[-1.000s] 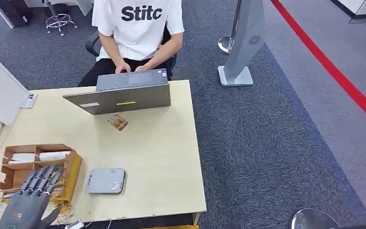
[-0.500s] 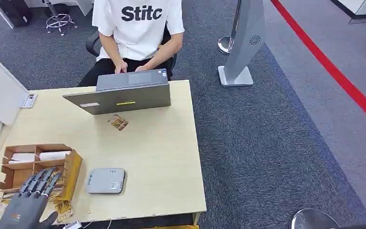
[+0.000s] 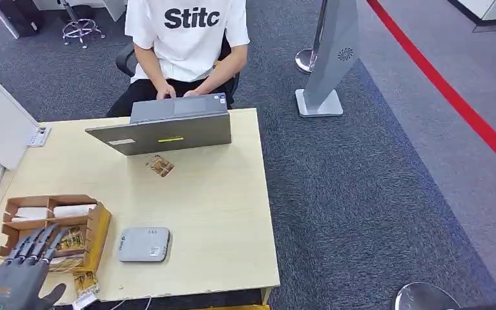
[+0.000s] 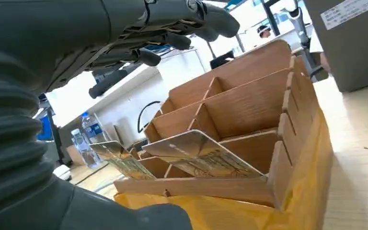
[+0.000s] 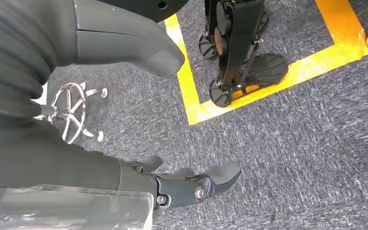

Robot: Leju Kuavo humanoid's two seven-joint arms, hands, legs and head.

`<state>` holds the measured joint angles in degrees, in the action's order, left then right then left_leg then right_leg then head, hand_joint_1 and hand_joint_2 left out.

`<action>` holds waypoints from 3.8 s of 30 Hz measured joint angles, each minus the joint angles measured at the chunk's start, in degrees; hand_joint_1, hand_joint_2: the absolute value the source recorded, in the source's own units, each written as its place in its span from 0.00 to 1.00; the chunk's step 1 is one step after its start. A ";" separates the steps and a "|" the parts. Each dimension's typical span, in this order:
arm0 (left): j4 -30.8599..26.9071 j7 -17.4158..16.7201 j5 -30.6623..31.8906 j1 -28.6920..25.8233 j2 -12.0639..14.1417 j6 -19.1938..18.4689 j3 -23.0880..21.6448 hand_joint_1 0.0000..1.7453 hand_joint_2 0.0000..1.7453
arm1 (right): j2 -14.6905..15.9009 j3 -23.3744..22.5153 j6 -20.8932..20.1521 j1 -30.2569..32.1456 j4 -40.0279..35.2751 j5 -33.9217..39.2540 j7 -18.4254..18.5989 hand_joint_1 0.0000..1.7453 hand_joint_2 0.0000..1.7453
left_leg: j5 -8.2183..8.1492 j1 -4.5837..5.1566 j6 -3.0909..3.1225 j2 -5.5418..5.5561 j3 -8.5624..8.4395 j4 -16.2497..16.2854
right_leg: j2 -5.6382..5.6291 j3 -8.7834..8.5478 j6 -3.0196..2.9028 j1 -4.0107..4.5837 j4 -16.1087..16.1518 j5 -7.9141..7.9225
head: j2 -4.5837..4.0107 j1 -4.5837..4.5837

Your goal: Pass the card to the sensor for recognition and then transmit it.

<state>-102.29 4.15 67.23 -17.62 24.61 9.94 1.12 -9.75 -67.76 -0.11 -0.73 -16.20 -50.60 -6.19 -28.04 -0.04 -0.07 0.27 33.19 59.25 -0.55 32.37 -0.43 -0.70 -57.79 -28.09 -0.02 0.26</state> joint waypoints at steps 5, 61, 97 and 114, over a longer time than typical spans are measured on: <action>1.03 0.28 -0.11 0.05 -0.57 -0.87 1.00 0.00 1.00 | -0.02 -0.63 0.00 -0.01 0.00 -0.26 0.00 0.00 1.00 | 0.00 0.00 0.00 0.00 0.00 0.00 | 0.00 0.00 0.00 0.00 0.00 0.00 | 0.00 0.00; 4.04 2.10 -1.35 5.79 -2.73 0.02 2.93 1.00 1.00 | -0.22 -1.25 -0.15 -0.19 -0.07 -2.16 -0.24 0.00 1.00 | 0.01 0.00 0.00 0.01 -0.03 0.01 | 0.01 -0.01 0.00 0.00 0.00 0.01 | 0.02 0.00; 19.98 -10.58 3.52 49.83 1.57 -12.57 -2.45 1.00 1.00 | 0.22 -0.85 -0.04 -1.88 1.29 -8.28 -0.52 0.00 1.00 | 0.25 -0.01 -0.05 0.04 0.02 0.05 | -0.08 0.10 -0.04 0.00 -0.02 0.22 | 0.00 0.00; 23.06 -12.00 4.26 50.23 1.31 -9.00 -3.76 0.00 1.00 | 0.28 -0.79 0.50 -1.84 2.01 -8.39 0.33 0.00 1.00 | 0.23 -0.02 -0.06 -0.41 0.06 0.05 | -0.60 0.21 -0.04 0.01 -0.04 0.29 | 0.00 0.00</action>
<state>-79.23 -7.85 71.49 32.61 25.92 0.94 -2.64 -9.46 -68.54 0.39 -2.58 -14.19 -58.99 -5.86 -27.81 -0.06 -0.12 -0.15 33.24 59.30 -1.15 32.58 -0.47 -0.69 -57.83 -27.80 -0.02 0.26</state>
